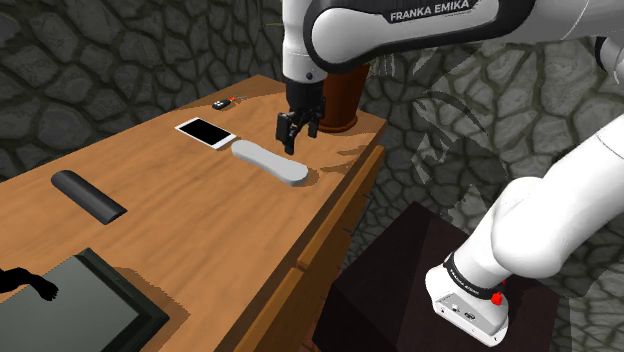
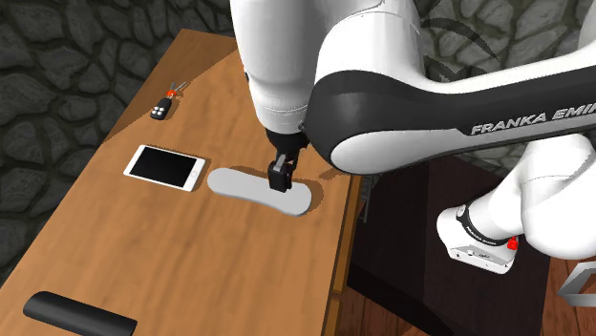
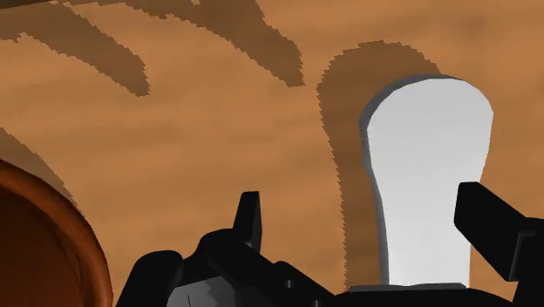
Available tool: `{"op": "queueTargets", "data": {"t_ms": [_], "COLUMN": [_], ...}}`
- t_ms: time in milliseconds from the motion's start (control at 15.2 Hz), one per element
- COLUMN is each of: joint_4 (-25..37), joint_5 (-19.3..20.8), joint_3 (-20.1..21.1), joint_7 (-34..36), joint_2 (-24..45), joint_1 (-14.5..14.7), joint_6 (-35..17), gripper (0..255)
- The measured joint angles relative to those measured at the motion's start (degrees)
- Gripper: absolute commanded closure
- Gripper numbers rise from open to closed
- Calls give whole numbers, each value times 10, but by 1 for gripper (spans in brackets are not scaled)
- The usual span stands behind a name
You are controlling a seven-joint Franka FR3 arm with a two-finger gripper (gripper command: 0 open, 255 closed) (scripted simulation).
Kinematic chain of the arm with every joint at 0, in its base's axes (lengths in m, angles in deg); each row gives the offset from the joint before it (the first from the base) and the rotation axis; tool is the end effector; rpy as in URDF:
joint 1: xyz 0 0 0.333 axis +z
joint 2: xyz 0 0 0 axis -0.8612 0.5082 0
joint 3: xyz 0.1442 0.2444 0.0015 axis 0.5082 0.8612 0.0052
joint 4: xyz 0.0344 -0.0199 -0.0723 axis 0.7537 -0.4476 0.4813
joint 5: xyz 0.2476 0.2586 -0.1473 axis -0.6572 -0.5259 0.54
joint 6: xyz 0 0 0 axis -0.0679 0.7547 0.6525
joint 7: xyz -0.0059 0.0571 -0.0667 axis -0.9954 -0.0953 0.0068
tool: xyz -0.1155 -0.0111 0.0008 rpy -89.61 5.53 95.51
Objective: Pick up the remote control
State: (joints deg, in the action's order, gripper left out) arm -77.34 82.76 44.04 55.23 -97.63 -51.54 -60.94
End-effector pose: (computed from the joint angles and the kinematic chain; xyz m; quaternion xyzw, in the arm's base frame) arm 0.4681 0.2093 0.4670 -0.9955 -0.0928 0.0200 0.0005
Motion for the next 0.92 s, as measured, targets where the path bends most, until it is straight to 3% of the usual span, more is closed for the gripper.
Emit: {"op": "queueTargets", "data": {"t_ms": [396,924], "joint_4": [108,77], "joint_5": [46,55], "joint_3": [30,34], "joint_7": [45,56], "joint_2": [106,127], "joint_1": [23,27], "joint_6": [-5,-57], "gripper": [0,0]}}
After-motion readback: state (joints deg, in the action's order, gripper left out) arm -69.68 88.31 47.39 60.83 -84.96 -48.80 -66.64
